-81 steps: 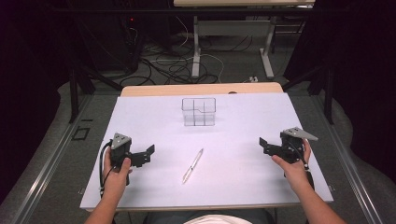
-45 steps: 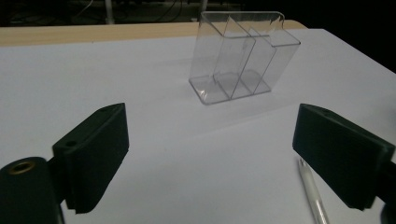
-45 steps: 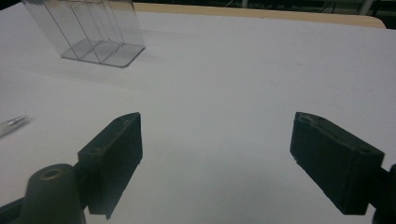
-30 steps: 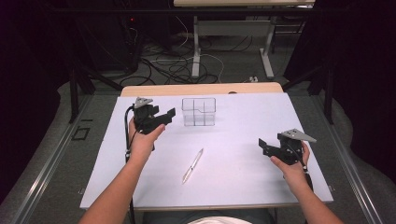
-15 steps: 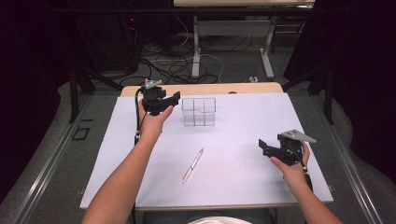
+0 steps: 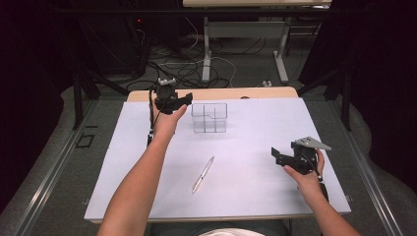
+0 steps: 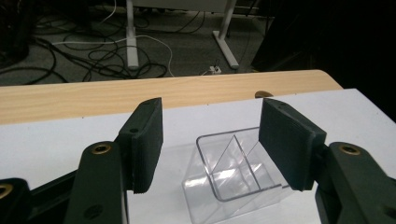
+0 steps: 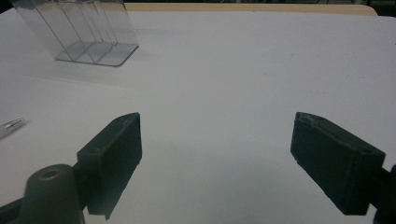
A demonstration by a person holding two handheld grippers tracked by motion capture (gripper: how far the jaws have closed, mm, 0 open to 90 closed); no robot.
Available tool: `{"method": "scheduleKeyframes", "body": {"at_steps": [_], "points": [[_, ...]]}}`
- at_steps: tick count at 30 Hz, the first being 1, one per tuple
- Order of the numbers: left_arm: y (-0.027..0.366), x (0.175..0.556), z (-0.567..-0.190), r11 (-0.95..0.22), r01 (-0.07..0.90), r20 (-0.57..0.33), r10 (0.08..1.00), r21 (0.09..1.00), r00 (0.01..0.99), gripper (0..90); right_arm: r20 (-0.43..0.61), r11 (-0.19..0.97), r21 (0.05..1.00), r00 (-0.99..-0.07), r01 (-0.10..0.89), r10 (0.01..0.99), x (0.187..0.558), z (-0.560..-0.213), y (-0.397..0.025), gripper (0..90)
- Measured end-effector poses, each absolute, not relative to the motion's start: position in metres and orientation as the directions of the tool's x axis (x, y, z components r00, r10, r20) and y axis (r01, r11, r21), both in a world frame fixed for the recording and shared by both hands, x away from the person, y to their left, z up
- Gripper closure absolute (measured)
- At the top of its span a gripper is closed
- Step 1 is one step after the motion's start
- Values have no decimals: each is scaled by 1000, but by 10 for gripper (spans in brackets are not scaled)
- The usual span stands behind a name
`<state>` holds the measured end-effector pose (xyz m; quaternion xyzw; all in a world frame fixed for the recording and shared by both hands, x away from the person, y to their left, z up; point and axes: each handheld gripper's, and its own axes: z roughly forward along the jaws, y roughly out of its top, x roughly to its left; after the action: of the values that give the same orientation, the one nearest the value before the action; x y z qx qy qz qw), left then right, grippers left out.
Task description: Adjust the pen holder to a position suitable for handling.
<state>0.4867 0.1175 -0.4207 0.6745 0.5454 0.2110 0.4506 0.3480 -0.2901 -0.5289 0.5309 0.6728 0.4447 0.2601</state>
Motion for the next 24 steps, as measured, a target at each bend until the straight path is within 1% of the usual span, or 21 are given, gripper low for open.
{"method": "scheduleKeyframes", "body": {"at_steps": [11,12,16,20,23,24], "points": [[116,505,-422,73,602,-277,927,795,253,443,124,42,874,-307,484,944,349,-529,-289,162],[116,506,-422,70,615,-279,927,785,249,464,120,48,874,-310,484,943,349,-530,-289,162],[114,511,-431,51,660,-274,932,749,239,488,121,48,873,-311,485,943,350,-530,-289,162],[112,514,-438,55,708,-293,930,704,220,520,124,47,873,-313,486,942,350,-530,-289,162],[109,516,-443,65,736,-324,921,674,215,539,130,41,872,-310,489,942,349,-530,-289,162],[108,516,-444,52,741,-316,922,670,221,539,128,43,872,-311,488,942,350,-530,-290,162]]}}
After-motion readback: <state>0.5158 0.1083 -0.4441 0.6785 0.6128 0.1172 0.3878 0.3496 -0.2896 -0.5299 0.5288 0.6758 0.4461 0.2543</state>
